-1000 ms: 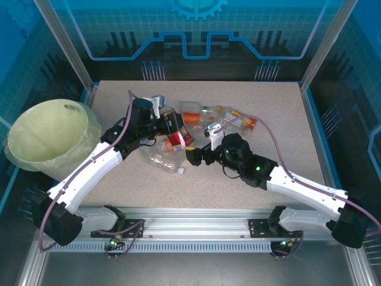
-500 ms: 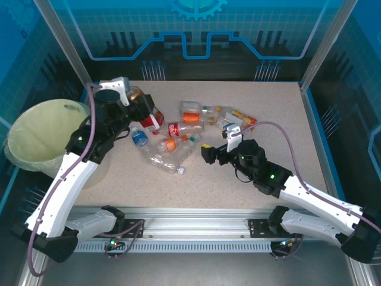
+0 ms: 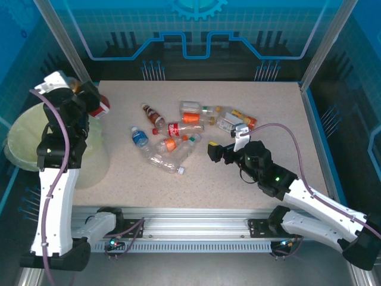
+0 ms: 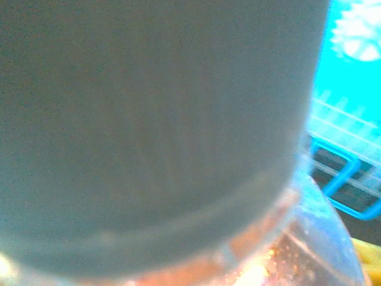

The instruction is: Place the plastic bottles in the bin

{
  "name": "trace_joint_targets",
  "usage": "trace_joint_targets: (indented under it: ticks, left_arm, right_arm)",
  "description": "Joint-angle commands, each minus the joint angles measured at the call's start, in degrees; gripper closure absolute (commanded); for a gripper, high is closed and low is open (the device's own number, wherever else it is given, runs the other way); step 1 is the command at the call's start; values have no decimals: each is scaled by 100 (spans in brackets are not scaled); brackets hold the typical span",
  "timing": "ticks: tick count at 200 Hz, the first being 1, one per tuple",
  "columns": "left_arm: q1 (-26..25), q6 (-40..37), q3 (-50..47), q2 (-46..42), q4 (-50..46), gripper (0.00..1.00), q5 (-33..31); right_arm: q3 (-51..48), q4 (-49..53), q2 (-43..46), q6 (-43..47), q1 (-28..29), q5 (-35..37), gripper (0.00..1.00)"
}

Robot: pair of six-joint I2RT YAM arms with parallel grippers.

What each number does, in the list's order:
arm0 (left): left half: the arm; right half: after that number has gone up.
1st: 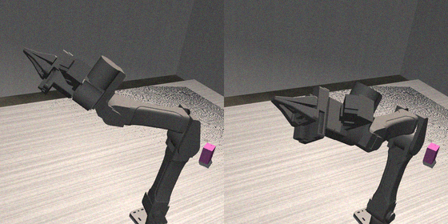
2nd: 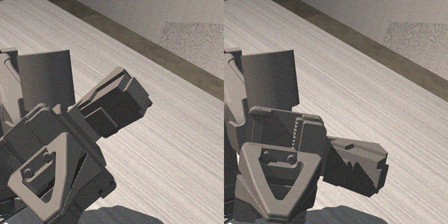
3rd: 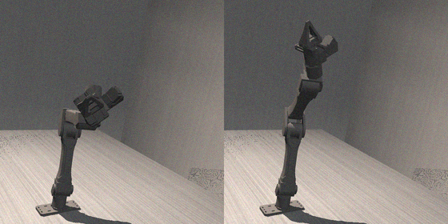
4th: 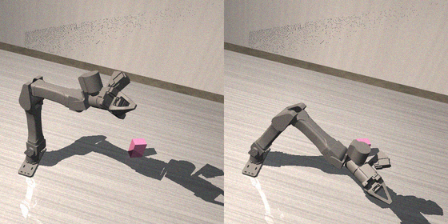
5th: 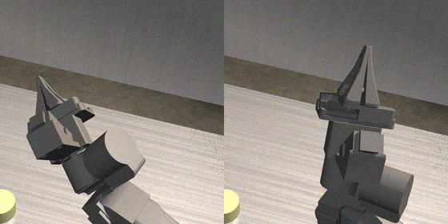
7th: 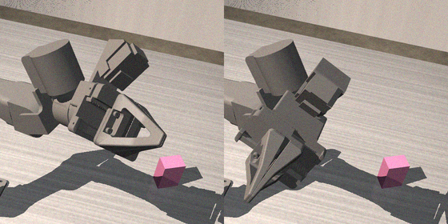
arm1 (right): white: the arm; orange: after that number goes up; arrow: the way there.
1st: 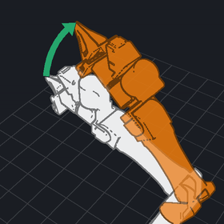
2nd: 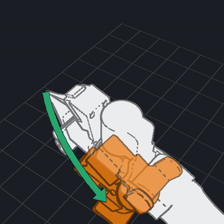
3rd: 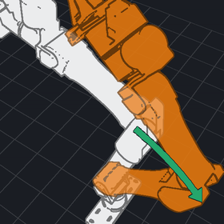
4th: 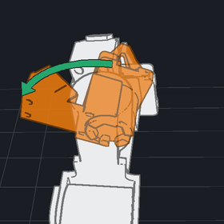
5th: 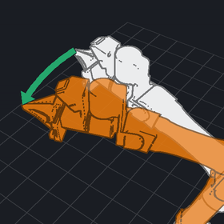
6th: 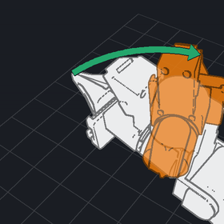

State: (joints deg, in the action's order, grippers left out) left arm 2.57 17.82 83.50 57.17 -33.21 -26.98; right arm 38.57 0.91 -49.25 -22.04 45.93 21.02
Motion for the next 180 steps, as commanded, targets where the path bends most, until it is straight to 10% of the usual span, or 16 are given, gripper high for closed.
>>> trace_joint_targets:
  ticks: [1,113,180]
  left_arm:
    - [576,49,-53,-27,29,51,-212]
    - [3127,1323,-854,647,172,47,622]
    - [3559,1905,-737,1677,-52,42,810]
  right_arm:
    - [-66,82,91,-90,-78,70,0]
    - [-18,260,213,-191,-113,-19,0]
    - [-60,406,415,-235,-115,83,0]
